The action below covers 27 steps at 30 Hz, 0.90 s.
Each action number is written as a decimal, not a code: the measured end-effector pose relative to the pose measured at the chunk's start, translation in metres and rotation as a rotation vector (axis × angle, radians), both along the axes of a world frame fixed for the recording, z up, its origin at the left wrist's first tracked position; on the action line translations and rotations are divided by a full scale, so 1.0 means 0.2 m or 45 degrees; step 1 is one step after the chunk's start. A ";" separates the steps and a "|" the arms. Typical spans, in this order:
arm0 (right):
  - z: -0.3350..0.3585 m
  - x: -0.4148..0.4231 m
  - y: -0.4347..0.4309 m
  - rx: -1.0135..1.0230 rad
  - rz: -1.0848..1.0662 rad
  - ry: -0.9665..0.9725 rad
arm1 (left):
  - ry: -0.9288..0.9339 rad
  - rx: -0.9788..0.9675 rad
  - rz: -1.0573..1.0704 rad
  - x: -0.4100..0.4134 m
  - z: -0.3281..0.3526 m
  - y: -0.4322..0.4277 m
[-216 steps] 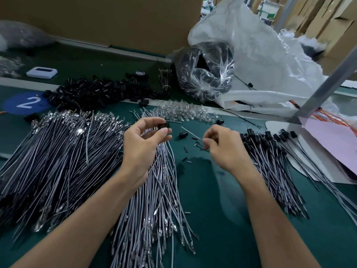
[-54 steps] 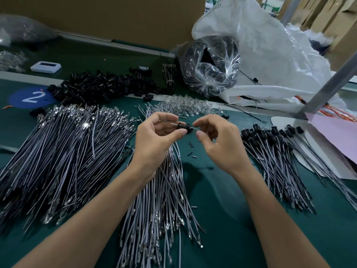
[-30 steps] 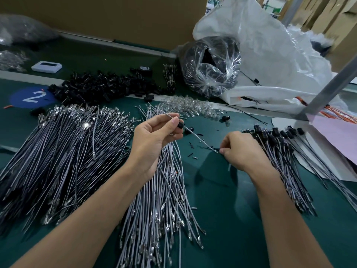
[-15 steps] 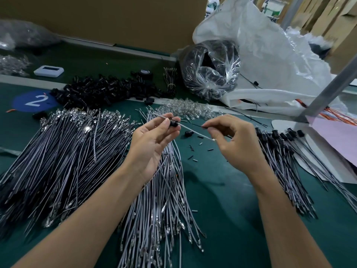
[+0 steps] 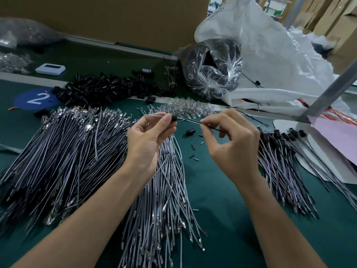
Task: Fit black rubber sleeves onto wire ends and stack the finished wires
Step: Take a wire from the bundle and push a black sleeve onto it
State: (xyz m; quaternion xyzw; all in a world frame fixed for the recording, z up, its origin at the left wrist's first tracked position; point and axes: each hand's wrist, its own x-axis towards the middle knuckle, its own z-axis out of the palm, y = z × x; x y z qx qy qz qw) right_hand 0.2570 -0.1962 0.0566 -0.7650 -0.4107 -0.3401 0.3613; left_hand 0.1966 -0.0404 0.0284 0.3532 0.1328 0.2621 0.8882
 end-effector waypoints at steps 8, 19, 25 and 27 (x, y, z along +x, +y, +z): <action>-0.06 -0.02 0.05 -0.001 -0.175 0.060 | -0.055 0.060 -0.032 0.00 0.01 -0.02; -0.07 -0.03 0.07 0.074 -0.074 0.241 | -0.062 0.046 -0.047 -0.01 0.01 -0.02; -0.06 -0.02 0.06 0.167 -0.122 0.246 | -0.060 0.057 -0.055 -0.01 0.01 -0.02; -0.07 -0.02 0.07 0.141 -0.110 0.249 | -0.064 0.074 -0.070 -0.01 0.01 -0.02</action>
